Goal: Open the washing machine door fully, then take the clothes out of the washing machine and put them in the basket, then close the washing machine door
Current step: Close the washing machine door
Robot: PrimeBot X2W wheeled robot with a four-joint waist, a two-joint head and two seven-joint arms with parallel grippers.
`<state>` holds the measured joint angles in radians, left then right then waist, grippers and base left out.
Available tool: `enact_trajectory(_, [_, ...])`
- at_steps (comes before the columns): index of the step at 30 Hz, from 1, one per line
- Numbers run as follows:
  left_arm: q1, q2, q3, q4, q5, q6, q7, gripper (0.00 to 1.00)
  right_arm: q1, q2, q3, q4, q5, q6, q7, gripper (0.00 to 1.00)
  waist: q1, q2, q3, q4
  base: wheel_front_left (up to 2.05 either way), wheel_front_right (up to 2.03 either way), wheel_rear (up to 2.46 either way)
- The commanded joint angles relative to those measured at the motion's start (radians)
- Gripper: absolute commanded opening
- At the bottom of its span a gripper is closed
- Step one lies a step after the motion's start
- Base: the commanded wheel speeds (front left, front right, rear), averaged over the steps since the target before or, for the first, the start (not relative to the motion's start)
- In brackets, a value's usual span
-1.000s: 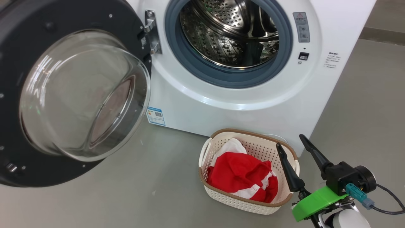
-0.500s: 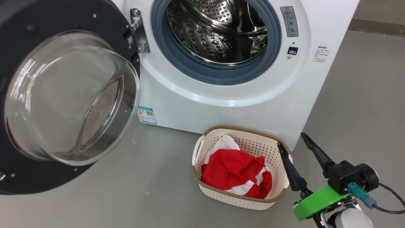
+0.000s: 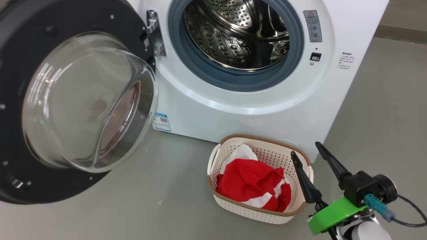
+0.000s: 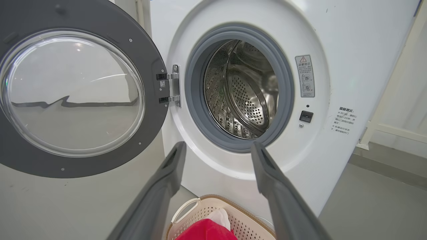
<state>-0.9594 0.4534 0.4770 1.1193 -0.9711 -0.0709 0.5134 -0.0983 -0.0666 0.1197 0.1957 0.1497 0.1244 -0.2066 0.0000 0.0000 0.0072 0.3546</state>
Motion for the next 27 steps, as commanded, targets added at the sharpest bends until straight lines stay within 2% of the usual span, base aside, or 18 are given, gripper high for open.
enact_trajectory(1, [0.02,0.02,-0.004,-0.029,-0.015,-0.017,0.027,0.0,-0.007,-0.001,0.021,-0.021,-0.001,0.006,-0.008,1.0,0.0,0.0,-0.003,0.005,0.0,0.0,0.0])
enact_trajectory(16, [0.1,-0.048,0.028,-0.163,-0.107,-0.043,0.151,0.0,-0.001,0.011,0.008,0.002,0.002,0.006,-0.026,1.0,0.0,0.0,-0.01,0.043,0.0,0.0,0.0])
enact_trajectory(27, [0.177,-0.1,0.047,-0.285,-0.151,-0.02,0.214,0.0,-0.001,0.015,0.004,0.017,0.012,0.006,-0.04,1.0,0.0,0.0,-0.023,0.053,0.0,0.0,0.0])
